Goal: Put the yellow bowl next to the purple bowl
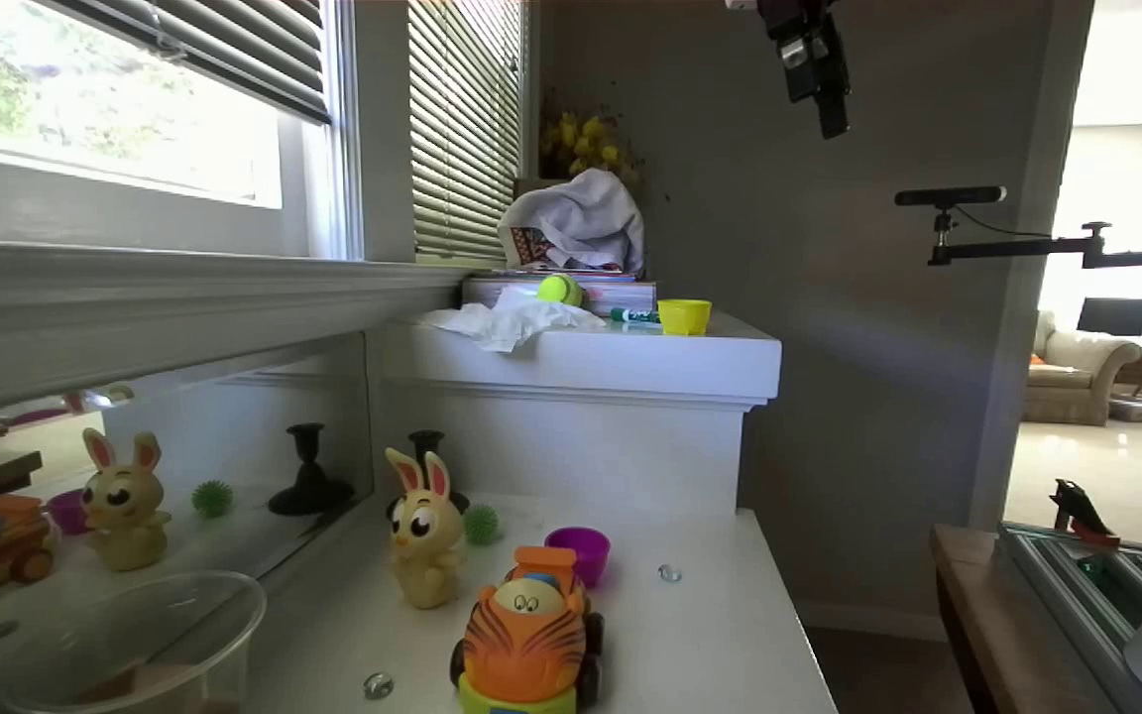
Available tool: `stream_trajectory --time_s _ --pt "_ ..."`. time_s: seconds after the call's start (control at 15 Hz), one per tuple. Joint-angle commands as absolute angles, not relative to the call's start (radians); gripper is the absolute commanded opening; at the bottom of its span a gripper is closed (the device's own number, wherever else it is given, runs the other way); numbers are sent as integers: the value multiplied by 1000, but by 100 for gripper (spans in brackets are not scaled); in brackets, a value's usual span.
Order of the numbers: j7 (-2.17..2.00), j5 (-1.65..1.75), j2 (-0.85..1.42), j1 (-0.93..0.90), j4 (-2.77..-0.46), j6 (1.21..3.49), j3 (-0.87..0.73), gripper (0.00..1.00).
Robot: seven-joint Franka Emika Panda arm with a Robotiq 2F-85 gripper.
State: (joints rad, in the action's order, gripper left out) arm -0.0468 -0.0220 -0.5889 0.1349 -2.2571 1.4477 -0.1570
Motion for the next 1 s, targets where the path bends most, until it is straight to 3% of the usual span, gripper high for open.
stream_trajectory --time_s 0.0,0.93 --pt "-89 -3 -612 172 -2317 1630 -141 100" --pt "-188 38 -613 257 -2602 2119 -125 100"
